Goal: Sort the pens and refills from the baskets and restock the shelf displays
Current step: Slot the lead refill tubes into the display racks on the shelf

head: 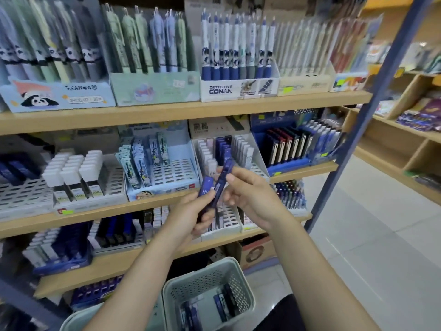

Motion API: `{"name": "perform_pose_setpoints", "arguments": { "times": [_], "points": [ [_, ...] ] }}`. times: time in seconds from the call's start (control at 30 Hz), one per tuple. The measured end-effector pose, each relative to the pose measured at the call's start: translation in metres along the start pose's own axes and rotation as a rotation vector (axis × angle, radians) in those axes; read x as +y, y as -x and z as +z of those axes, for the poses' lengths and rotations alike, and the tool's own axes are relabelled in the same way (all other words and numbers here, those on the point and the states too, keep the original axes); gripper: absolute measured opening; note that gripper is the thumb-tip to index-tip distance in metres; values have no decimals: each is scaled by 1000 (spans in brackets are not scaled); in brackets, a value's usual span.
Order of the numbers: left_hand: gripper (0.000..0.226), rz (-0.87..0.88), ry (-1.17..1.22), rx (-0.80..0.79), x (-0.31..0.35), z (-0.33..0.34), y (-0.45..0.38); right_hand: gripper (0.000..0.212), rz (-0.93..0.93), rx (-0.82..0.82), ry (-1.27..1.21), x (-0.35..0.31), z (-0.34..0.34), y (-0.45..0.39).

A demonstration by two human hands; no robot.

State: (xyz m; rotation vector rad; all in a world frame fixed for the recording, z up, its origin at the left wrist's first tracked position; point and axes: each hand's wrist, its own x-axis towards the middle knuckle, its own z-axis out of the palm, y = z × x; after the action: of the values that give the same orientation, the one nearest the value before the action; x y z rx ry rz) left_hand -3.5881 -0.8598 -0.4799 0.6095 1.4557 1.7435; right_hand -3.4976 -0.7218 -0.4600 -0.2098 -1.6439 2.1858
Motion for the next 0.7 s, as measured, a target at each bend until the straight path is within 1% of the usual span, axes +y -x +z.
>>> {"name": "perform_pose_setpoints", "arguments": {
  "times": [0.07, 0.1, 0.17, 0.2, 0.27, 0.33, 0.37, 0.43, 0.57, 0.7],
  "points": [
    [22, -22, -20, -57, -2, 11, -5, 18, -9, 23, -44, -2, -13, 5],
    [23, -24, -56, -55, -3, 16, -7, 16, -12, 34, -51, -3, -18, 7],
    [29, -9, -153, 1, -4, 24, -13, 13, -28, 83, -7, -4, -28, 8],
    [31, 4, -200, 40, -5, 26, -15, 12, -45, 134, 46, -5, -33, 7],
    [34, 27, -270, 108, -5, 25, -19, 12, -88, 296, 175, -5, -43, 0],
    [34, 43, -328, 152, -5, 19, -22, 17, -123, 454, 266, -5, -51, -12],
    [33, 49, -343, 170, -5, 16, -23, 20, -138, 497, 297, -3, -53, -20],
    [28, 57, -338, 190, -6, 12, -25, 22, -176, 531, 370, 1, -52, -34],
    [18, 82, -336, 208, -9, 7, -26, 14, -238, 590, 585, 13, -43, -59],
    [15, 81, -280, 215, -13, 2, -28, 14, -243, 663, 646, 20, -41, -72]
  ]
}}
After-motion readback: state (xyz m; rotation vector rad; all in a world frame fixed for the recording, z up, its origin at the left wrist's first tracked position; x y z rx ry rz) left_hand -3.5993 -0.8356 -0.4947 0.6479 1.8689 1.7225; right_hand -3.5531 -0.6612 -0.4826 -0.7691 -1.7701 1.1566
